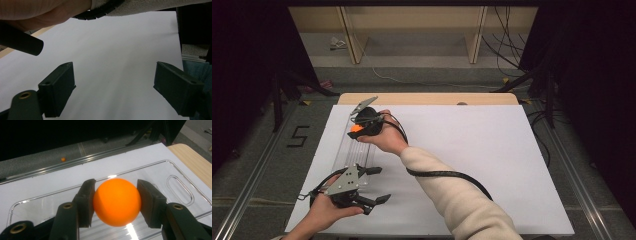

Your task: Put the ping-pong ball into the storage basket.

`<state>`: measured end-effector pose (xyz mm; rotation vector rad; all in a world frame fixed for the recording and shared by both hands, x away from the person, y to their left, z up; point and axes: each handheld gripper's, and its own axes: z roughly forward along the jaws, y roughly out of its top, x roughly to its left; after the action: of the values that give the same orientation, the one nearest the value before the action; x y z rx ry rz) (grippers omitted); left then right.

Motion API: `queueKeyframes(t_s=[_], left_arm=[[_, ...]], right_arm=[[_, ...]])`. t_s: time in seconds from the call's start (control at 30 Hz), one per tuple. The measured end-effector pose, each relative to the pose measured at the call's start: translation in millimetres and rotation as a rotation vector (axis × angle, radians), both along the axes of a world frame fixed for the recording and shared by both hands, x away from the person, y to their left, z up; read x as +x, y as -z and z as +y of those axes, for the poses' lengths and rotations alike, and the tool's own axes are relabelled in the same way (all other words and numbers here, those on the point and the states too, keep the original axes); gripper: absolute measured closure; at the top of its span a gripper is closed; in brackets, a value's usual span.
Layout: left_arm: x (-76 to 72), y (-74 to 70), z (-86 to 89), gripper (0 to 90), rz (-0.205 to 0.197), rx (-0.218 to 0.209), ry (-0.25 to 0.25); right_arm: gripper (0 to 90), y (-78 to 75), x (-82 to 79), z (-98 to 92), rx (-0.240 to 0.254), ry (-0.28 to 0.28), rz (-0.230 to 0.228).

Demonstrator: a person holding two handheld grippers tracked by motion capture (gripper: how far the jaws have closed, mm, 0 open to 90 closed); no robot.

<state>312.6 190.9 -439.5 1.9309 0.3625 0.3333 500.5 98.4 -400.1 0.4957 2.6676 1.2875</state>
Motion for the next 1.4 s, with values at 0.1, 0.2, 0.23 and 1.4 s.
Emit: queueKeyframes(t_s=[0.1, 0.2, 0.23, 1.4], left_arm=[[0.0, -0.1, 0.0, 16.4, 0.0, 0.0, 0.0], [0.1, -0.1, -0.1, 16.4, -0.001, 0.002, 0.002], [0.1, 0.0, -0.1, 16.5, -0.001, 0.002, 0.002], [-0.3, 0.0, -0.1, 16.5, -0.002, 0.004, 0.003]], right_arm=[[51.2, 0.8, 0.2, 0.6, -0.004, 0.0, 0.006], [51.2, 2.3, 0.5, 1.2, -0.008, 0.0, 0.006], [51.2, 3.0, 0.8, 1.4, -0.01, -0.001, 0.004], [51.2, 14.7, 5.5, 6.5, -0.049, 0.001, 0.018]])
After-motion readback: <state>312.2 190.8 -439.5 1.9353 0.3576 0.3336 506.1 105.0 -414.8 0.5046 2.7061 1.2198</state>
